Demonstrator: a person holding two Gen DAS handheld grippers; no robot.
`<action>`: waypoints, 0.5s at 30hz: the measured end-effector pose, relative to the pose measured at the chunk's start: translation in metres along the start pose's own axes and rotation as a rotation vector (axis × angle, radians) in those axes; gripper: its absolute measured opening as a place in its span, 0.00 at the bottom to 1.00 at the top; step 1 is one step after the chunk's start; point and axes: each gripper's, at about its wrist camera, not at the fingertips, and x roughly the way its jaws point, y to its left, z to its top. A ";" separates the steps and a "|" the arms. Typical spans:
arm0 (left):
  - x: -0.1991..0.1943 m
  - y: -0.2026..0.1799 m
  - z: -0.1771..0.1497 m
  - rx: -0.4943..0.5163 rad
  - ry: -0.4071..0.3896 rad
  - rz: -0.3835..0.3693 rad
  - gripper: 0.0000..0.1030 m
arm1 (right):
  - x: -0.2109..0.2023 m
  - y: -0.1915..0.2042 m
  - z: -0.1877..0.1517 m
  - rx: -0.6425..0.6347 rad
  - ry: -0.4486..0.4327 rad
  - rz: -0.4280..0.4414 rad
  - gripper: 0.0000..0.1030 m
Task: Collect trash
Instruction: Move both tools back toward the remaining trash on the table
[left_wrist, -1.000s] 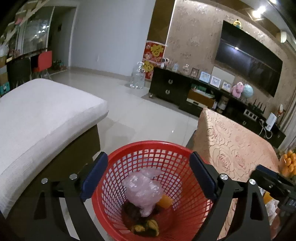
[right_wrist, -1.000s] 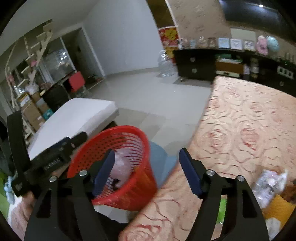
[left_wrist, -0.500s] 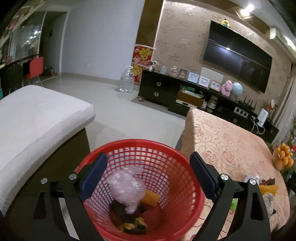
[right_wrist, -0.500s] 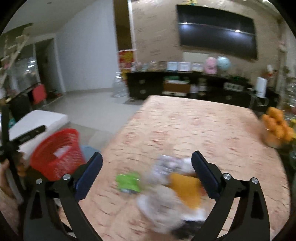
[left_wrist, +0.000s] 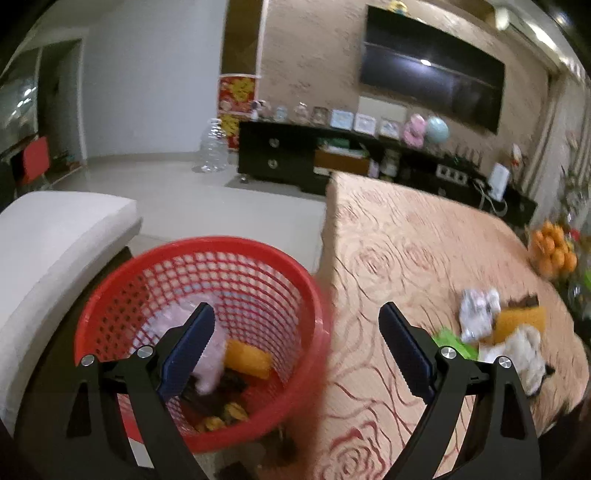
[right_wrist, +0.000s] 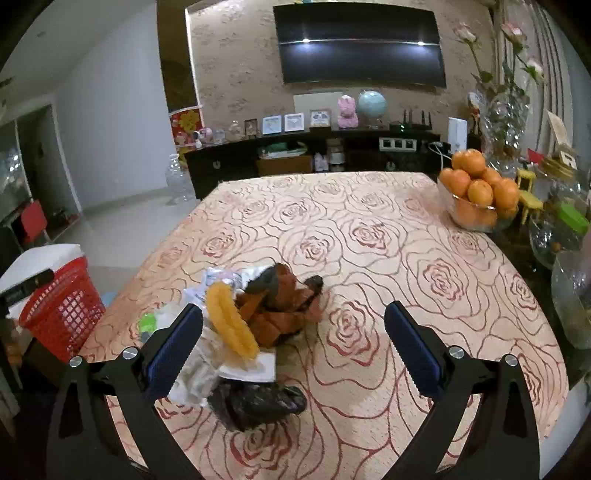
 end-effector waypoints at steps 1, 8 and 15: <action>0.001 -0.004 -0.002 0.012 0.005 -0.005 0.85 | -0.001 -0.002 -0.001 0.002 -0.001 -0.006 0.93; 0.002 -0.040 -0.015 0.065 0.039 -0.087 0.85 | -0.005 -0.015 -0.005 0.029 0.007 -0.011 0.93; -0.005 -0.101 -0.031 0.166 0.063 -0.191 0.85 | -0.001 -0.027 -0.010 0.068 0.047 0.000 0.93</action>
